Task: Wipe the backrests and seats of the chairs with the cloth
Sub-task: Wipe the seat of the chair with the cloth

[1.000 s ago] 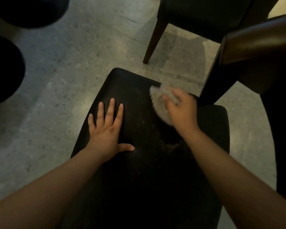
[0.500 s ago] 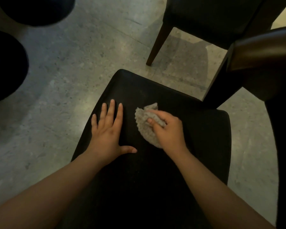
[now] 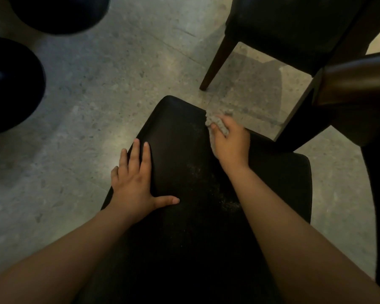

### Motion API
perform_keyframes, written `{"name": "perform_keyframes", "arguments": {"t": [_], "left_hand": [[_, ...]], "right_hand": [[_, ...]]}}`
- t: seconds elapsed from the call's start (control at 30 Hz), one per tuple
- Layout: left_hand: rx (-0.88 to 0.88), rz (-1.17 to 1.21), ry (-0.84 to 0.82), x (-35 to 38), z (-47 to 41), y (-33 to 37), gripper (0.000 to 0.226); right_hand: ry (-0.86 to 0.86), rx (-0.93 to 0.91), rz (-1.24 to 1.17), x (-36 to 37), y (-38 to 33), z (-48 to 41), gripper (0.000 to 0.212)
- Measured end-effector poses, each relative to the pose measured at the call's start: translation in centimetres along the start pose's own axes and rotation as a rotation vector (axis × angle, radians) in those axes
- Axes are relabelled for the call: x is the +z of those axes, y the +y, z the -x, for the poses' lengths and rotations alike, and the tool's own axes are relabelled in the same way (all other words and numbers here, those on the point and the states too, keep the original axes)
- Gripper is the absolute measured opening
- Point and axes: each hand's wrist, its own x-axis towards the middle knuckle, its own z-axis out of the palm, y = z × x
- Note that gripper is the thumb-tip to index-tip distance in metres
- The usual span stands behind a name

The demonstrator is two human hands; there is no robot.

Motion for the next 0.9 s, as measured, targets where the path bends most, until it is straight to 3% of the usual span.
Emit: {"name": "perform_keyframes", "arguments": {"t": [0.13,0.17,0.27,0.33,0.4,0.5,0.57,0.63,0.73,0.87,0.9], "left_hand": [[-0.004,-0.011,0.005,0.0,0.0,0.0,0.142],[-0.004,-0.012,0.004,0.0,0.0,0.0,0.142],[-0.008,-0.007,0.002,0.0,0.0,0.0,0.144],[-0.010,-0.010,0.004,0.1,-0.1,0.0,0.144],[-0.004,-0.010,0.008,0.2,-0.2,0.0,0.145],[-0.004,0.005,0.009,0.3,-0.3,-0.1,0.145],[-0.009,-0.003,0.011,0.4,-0.3,-0.2,0.146],[-0.012,-0.005,0.015,0.5,-0.3,-0.2,0.147],[-0.003,0.013,0.014,0.6,-0.3,-0.3,0.146],[0.002,0.024,0.008,0.5,-0.4,-0.3,0.145],[0.001,0.024,0.008,0.5,-0.4,-0.3,0.145]], "right_hand": [[-0.360,-0.049,-0.114,-0.9,0.6,3.4,0.034],[-0.351,-0.065,-0.101,-1.2,0.6,3.5,0.034],[-0.027,0.006,-0.087,-2.5,0.7,0.6,0.030],[0.088,0.116,-0.043,-2.6,0.6,-2.0,0.031],[0.076,0.202,0.066,-1.2,0.5,-3.5,0.029],[0.109,0.124,0.200,1.5,-0.5,-2.8,0.027],[0.103,0.035,0.118,2.6,-1.1,-1.2,0.033],[-0.019,-0.031,-0.041,3.1,-1.3,0.6,0.032],[-0.174,0.007,-0.276,1.6,-1.4,1.3,0.024],[0.051,0.101,-0.178,-1.9,0.0,-2.0,0.008],[0.053,0.118,-0.104,-2.0,0.3,-2.5,0.014]]}}
